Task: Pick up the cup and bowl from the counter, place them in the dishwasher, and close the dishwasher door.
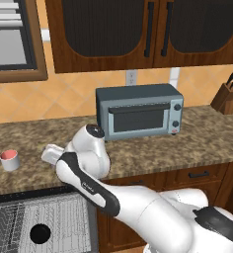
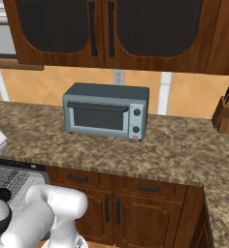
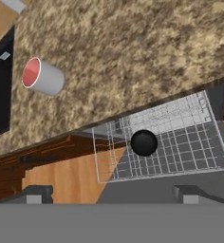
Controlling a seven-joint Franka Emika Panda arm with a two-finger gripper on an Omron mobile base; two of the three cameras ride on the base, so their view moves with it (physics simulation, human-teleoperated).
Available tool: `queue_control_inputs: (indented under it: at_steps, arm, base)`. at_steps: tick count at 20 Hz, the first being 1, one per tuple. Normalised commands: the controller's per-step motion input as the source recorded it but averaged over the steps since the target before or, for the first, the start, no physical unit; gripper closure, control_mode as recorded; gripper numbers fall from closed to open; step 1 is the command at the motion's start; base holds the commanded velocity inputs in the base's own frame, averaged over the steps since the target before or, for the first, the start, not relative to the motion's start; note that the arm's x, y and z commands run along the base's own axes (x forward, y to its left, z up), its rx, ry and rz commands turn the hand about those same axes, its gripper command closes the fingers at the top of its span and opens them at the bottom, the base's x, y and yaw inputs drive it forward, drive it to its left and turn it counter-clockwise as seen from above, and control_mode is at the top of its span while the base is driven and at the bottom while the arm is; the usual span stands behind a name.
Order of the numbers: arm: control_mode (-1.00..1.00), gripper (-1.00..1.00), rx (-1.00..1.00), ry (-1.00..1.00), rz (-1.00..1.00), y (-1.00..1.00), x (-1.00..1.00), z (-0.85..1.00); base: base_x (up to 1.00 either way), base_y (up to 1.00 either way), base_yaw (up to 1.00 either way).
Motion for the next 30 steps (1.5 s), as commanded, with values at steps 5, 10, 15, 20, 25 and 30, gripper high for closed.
queue_control_inputs:
  at_steps: [5, 10, 15, 20, 25, 30]
  arm:
    - [-1.0, -1.0, 0.04, 0.07, -0.17, -0.01, 0.17, 0.2]
    - [-1.0, -1.0, 0.01, 0.15, -0.13, -0.01, 0.11, 0.22]
    - [-1.0, -1.0, 0.0, 0.2, -0.02, 0.0, 0.21, 0.16]
    - [-1.0, -1.0, 0.0, 0.19, 0.15, 0.08, 0.81, 0.0]
    - [-1.0, -1.0, 0.0, 0.15, 0.21, 0.16, 0.56, 0.0]
    - [-1.0, -1.0, 0.0, 0.01, 0.06, 0.25, 0.0, -0.08]
  base:
    - [0.0, 0.0, 0.0]
    - [0.0, 0.0, 0.0]
    - [0.0, 0.0, 0.0]
    - [0.0, 0.0, 0.0]
    - [0.0, 0.0, 0.0]
    - [0.0, 0.0, 0.0]
